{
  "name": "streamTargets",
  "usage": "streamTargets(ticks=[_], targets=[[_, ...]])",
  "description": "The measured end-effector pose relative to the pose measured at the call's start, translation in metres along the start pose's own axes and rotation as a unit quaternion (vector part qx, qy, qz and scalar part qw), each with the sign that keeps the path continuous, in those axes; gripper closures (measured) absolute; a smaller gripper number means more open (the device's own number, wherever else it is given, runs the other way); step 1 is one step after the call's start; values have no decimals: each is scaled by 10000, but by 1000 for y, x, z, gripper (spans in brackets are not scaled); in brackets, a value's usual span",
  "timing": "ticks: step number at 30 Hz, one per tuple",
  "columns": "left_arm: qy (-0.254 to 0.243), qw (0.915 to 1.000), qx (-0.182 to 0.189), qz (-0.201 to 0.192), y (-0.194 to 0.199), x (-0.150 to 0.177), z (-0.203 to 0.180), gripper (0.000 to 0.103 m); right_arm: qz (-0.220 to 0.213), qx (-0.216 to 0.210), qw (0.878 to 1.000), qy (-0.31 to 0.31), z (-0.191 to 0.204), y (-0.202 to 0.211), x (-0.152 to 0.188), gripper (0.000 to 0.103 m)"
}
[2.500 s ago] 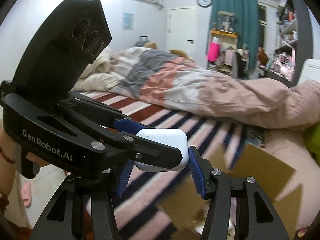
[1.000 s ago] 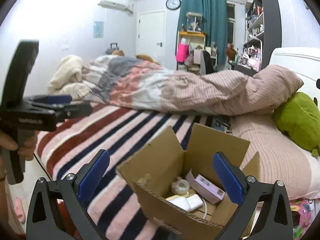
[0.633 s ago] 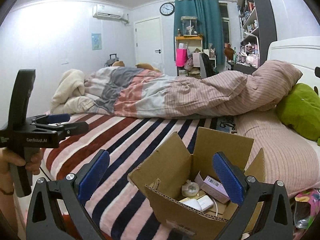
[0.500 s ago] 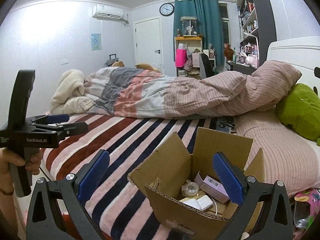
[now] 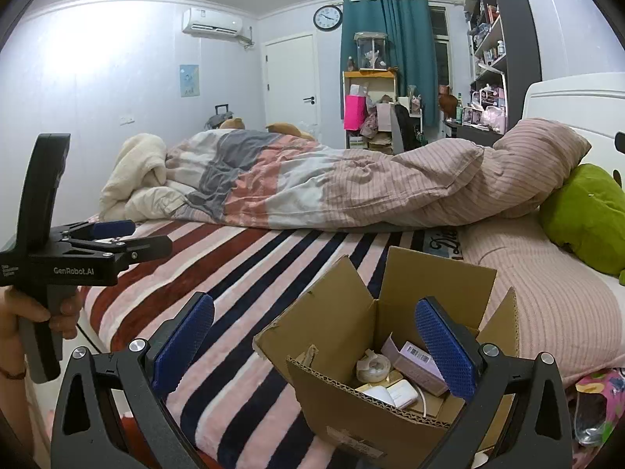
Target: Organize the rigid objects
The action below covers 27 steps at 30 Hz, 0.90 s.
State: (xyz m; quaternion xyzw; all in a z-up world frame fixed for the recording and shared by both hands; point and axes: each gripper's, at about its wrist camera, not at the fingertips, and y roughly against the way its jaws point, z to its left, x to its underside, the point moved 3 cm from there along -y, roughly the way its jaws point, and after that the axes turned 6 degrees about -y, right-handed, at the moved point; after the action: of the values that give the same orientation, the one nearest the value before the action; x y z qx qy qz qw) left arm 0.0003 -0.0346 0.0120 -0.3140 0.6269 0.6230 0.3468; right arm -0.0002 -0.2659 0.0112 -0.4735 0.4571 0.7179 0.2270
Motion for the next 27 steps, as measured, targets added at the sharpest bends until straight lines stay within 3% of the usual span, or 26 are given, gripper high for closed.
streamTargets(ticks=[27], targets=[[13, 9999, -69, -76, 8, -2, 1, 1, -32, -37, 10000, 60, 7, 2, -2, 0]])
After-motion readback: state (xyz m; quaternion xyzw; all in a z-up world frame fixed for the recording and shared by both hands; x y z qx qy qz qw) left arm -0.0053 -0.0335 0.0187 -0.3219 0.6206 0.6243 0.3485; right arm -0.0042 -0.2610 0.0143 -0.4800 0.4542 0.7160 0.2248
